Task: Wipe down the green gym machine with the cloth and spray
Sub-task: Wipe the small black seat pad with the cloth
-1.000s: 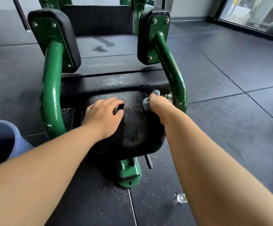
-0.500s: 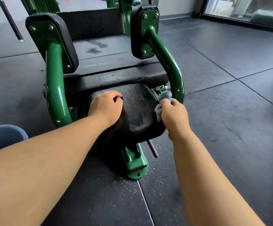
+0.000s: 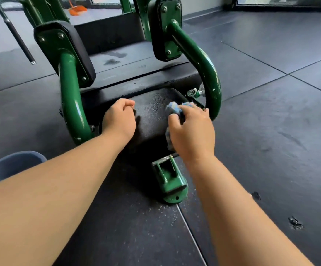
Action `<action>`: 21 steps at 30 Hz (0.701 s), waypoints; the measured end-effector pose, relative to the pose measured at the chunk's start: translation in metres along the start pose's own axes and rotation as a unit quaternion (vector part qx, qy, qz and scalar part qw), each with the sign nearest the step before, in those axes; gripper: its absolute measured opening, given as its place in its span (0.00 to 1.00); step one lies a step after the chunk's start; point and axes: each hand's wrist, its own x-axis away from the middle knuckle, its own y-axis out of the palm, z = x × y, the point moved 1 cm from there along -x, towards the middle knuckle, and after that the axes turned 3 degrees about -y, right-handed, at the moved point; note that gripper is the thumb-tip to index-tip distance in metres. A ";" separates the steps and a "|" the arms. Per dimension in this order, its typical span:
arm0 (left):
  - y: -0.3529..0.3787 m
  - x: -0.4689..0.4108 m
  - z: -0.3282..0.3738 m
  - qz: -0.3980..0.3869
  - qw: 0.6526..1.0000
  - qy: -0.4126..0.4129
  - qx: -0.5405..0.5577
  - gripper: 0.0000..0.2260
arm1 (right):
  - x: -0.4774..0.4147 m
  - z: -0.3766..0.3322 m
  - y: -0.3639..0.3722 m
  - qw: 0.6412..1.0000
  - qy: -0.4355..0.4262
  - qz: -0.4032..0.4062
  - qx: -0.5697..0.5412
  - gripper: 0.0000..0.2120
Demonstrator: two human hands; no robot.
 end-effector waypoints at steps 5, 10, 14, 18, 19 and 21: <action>-0.006 -0.001 -0.009 0.012 0.996 -0.057 0.075 0.14 | 0.030 -0.035 0.016 0.985 -0.151 -0.075 0.044 0.09; -0.007 0.002 -0.025 -0.050 0.988 -0.041 0.137 0.15 | -0.011 0.026 -0.027 1.000 0.005 0.024 0.002 0.09; -0.002 0.011 -0.023 -0.002 0.986 -0.071 0.151 0.17 | -0.007 0.025 -0.015 0.998 0.052 -0.012 -0.025 0.12; -0.009 0.010 -0.019 -0.022 0.966 -0.101 0.237 0.16 | -0.001 0.021 -0.022 1.000 0.009 0.002 -0.007 0.12; -0.010 0.011 -0.019 -0.031 0.960 -0.104 0.257 0.16 | 0.004 0.013 -0.021 1.000 -0.025 0.010 -0.009 0.11; -0.015 0.011 -0.016 -0.047 0.948 -0.117 0.293 0.15 | 0.022 -0.021 -0.005 0.987 -0.154 -0.035 0.006 0.11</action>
